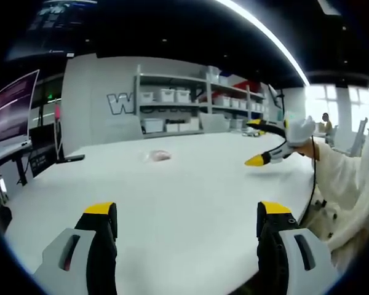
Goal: Open the resealable bag by pulling the two sides of the seal apart until the entire bag opening is separated and visibly accessible.
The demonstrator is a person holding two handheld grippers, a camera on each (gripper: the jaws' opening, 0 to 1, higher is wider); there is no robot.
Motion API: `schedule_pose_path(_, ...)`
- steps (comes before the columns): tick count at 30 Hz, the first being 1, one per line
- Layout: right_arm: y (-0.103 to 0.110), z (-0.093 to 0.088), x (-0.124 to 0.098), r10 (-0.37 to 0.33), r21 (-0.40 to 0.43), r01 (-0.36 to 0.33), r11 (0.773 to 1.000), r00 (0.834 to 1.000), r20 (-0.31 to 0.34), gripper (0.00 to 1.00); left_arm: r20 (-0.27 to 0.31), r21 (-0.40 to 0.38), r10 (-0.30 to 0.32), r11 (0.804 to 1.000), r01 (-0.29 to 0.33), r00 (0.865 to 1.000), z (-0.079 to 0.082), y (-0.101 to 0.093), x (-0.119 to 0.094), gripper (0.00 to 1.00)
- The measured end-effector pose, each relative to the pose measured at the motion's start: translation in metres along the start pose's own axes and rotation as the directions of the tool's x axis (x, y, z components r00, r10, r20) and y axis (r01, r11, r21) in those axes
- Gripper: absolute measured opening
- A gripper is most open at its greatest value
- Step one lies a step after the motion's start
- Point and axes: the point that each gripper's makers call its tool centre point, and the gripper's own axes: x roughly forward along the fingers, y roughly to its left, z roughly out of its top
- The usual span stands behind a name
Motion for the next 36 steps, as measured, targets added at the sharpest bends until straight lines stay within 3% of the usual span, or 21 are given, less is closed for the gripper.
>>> schedule_pose_path(26,0.008,-0.006,0.026,0.042,-0.067,-0.044,0.997,0.999,-0.02,0.87,-0.004,-0.009,0.006,1.0,-0.006,1.0,-0.005,0.0,0.003,0.93)
schedule_pose_path(36,0.01,0.0,0.034,0.06,-0.083,-0.062,0.995,0.998,-0.019,0.87,-0.005,-0.013,0.005,1.0,-0.005,1.0,-0.004,-0.001,0.001,0.93)
